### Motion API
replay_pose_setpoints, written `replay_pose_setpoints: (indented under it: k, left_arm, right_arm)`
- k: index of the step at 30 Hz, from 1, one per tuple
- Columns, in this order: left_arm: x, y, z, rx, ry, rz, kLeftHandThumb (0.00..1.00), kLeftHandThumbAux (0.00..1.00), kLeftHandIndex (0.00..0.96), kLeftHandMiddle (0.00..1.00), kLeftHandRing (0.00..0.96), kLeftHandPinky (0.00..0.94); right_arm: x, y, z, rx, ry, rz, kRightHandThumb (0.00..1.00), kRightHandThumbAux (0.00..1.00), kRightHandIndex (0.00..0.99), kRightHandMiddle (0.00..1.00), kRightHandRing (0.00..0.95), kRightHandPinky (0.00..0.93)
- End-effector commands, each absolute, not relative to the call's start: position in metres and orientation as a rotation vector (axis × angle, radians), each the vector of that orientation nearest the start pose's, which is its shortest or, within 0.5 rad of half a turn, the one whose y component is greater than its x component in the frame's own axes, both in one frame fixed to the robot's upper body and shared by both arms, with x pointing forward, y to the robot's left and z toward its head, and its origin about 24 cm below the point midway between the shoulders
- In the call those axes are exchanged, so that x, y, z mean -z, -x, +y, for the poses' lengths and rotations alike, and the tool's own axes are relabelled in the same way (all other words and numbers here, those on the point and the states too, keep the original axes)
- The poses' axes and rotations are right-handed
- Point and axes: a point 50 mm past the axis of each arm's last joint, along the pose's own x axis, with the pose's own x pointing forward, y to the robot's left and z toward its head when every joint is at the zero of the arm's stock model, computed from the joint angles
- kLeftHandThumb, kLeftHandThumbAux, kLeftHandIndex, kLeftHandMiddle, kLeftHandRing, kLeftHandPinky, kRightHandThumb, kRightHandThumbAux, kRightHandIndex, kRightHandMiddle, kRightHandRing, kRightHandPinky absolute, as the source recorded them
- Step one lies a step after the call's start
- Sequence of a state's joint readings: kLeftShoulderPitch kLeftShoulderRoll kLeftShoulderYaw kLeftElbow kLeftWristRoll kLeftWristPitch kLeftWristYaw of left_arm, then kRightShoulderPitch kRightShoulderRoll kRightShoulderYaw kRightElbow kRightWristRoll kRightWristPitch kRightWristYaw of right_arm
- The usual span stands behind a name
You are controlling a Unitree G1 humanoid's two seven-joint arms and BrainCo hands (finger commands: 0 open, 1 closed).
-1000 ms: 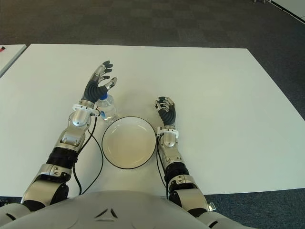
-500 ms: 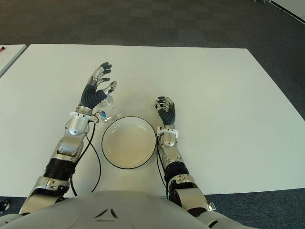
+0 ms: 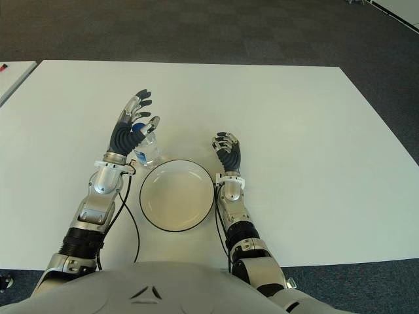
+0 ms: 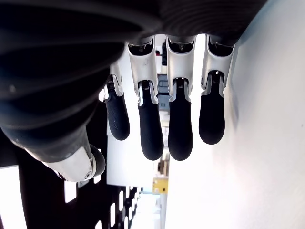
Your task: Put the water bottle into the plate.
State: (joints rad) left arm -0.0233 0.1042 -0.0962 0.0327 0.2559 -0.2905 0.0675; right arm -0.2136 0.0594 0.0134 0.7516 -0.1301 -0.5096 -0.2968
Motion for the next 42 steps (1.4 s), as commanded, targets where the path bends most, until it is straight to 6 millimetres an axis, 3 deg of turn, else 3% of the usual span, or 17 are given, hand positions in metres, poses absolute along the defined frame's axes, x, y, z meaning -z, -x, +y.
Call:
replay_pose_setpoints:
  k: [1, 23, 42]
  left_arm:
    - [-0.0635, -0.2508, 0.1379, 0.081, -0.345, -0.275, 0.377, 0.539, 0.057, 0.102, 0.139, 0.215]
    - [-0.0626, -0.2496, 0.1362, 0.093, -0.32, -0.265, 0.386, 0.54, 0.051, 0.104, 0.142, 0.214]
    - [-0.057, -0.2536, 0.1378, 0.09, -0.335, -0.208, 0.482, 0.53, 0.056, 0.115, 0.153, 0.257]
  right_arm:
    - [0.036, -0.2597, -0.1228, 0.153, 0.064, 0.087, 0.942, 0.669, 0.355, 0.491, 0.52, 0.543]
    - [0.036, -0.2597, -0.1235, 0.157, 0.07, 0.083, 0.942, 0.668, 0.357, 0.491, 0.518, 0.537]
    - [0.0361, -0.2597, -0.1236, 0.157, 0.076, 0.083, 0.942, 0.668, 0.357, 0.49, 0.517, 0.543]
